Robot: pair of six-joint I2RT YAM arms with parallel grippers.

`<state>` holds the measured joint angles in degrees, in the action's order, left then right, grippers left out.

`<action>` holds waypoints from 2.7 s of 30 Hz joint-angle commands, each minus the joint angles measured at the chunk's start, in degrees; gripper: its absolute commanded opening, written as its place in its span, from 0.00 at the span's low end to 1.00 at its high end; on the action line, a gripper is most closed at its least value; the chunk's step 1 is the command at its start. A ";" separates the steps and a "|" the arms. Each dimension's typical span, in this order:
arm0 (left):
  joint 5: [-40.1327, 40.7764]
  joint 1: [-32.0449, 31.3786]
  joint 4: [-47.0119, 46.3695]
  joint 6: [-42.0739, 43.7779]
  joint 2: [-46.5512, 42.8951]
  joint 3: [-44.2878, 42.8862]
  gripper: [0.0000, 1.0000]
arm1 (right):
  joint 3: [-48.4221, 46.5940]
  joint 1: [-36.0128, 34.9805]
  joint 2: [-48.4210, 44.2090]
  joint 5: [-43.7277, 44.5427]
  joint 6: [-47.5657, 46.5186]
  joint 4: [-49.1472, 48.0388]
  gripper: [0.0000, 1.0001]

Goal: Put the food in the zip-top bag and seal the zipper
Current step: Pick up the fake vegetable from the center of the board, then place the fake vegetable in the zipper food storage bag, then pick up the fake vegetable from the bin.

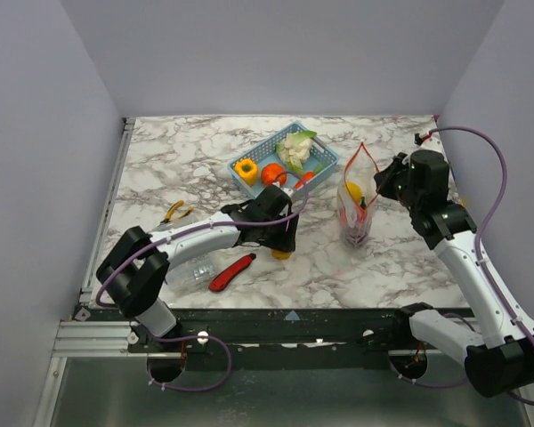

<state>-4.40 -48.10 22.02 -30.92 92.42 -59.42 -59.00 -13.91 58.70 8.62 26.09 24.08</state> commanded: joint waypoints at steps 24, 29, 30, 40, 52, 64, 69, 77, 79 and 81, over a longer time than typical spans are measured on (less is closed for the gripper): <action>-19.79 0.59 -3.71 -5.65 10.80 -44.95 0.17 | 7.57 -0.12 -6.43 -15.72 -5.88 -4.89 0.00; -18.14 0.70 -3.30 -7.82 13.81 -46.43 0.22 | 7.73 -0.15 -7.74 -14.93 -5.71 -5.09 0.00; -17.70 0.72 -3.38 -8.21 13.97 -46.19 0.23 | 7.84 -0.08 -7.85 -14.47 -5.55 -5.19 0.00; -16.74 0.66 -6.23 -9.41 10.41 -37.98 0.67 | 8.92 -0.14 -9.63 -12.18 -4.97 -5.74 0.00; -16.71 0.77 -6.14 -8.94 8.26 -37.10 0.83 | 8.99 -0.13 -9.22 -11.94 -5.02 -5.55 0.00; -16.22 4.59 -9.04 -8.14 -1.04 -27.46 0.80 | 9.08 -0.13 -10.07 -10.63 -4.92 -4.81 0.00; -12.68 7.92 -8.14 -5.75 -3.94 -23.95 0.80 | 8.99 -0.15 -10.32 -9.94 -4.91 -4.96 0.00; 6.60 10.03 0.85 8.20 -3.77 -24.57 0.80 | 8.81 -0.15 -10.03 -9.68 -5.00 -4.83 0.00; 11.30 10.60 2.01 11.52 -2.75 -24.85 0.81 | 8.93 -0.15 -9.61 -10.15 -5.00 -5.29 0.00; 14.41 11.40 2.87 14.36 -1.01 -25.41 0.82 | 9.23 -0.11 -9.19 -10.29 -4.96 -5.42 0.00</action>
<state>-3.14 -38.17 20.64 -26.30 89.91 -83.85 -50.50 -13.91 49.19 -2.33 20.95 19.49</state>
